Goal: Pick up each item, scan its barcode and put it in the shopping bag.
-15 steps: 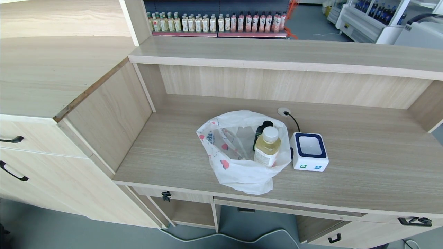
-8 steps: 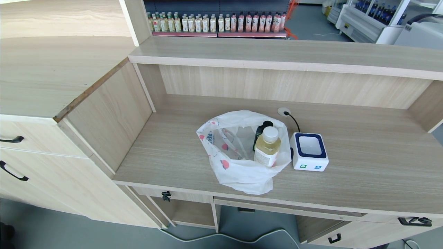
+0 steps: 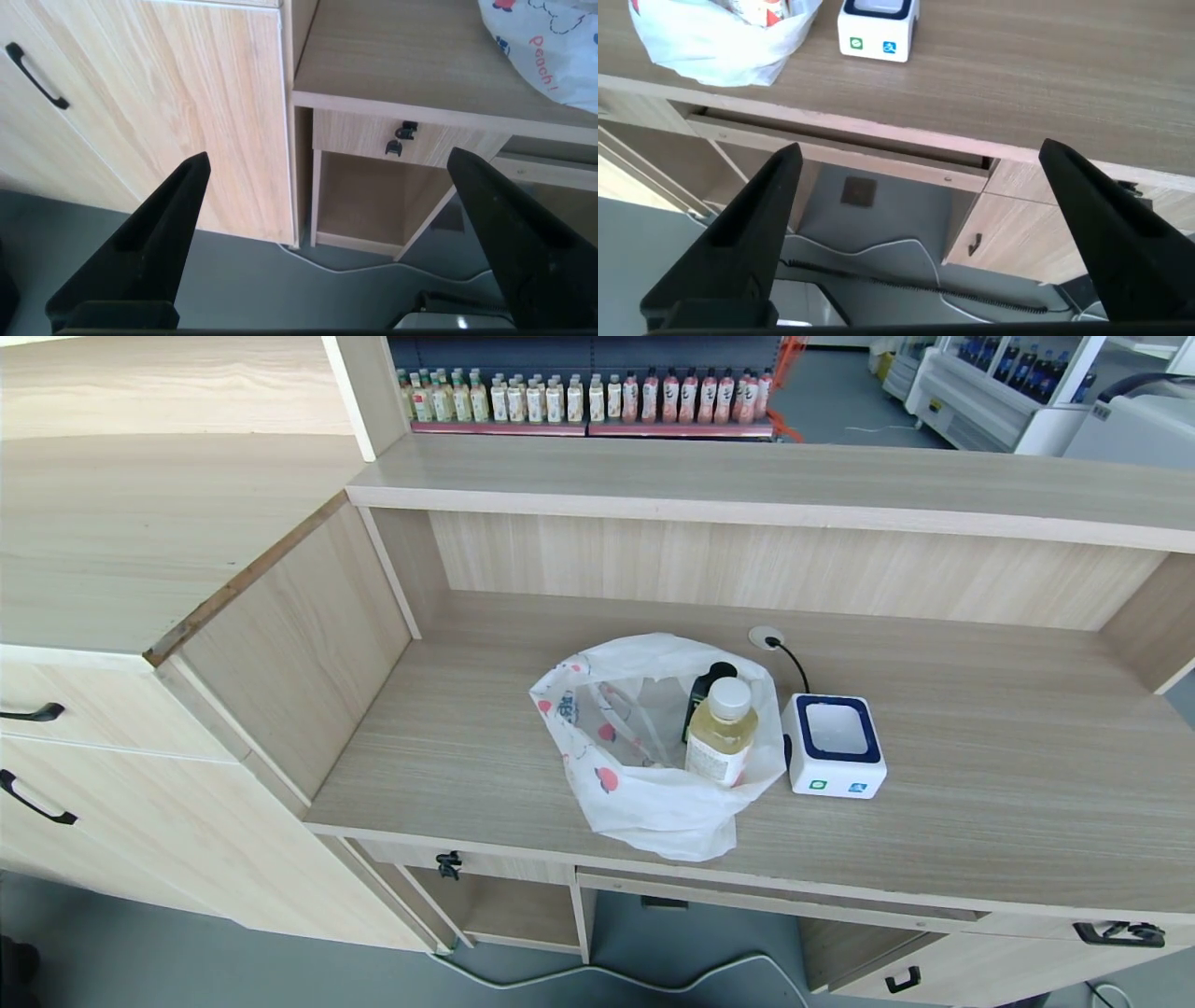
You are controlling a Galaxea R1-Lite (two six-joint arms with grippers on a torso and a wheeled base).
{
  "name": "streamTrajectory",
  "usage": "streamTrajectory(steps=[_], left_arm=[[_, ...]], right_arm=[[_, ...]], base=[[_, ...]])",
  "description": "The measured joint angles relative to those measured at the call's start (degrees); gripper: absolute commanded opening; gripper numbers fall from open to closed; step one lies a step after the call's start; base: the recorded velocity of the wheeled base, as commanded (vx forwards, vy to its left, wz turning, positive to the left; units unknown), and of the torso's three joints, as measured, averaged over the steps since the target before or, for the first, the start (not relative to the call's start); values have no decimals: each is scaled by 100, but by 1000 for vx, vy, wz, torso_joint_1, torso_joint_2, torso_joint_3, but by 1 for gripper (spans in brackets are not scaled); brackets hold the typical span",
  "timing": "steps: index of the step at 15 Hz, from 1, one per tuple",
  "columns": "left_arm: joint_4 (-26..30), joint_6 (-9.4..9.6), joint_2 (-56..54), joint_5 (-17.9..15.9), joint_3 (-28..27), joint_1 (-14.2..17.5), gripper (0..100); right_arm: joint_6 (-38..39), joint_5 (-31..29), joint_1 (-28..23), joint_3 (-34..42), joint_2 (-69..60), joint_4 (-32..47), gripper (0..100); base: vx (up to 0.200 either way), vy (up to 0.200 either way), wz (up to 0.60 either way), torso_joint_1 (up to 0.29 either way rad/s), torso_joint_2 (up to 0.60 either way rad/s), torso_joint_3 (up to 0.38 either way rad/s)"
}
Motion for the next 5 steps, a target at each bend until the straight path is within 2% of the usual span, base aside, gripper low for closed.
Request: streamTrajectory(steps=[5], left_arm=[[0,0,0,0,0,2,100]], right_arm=[[-2,-5,-2,2,0,6,100]], base=[[0,0,0,0,0,0]])
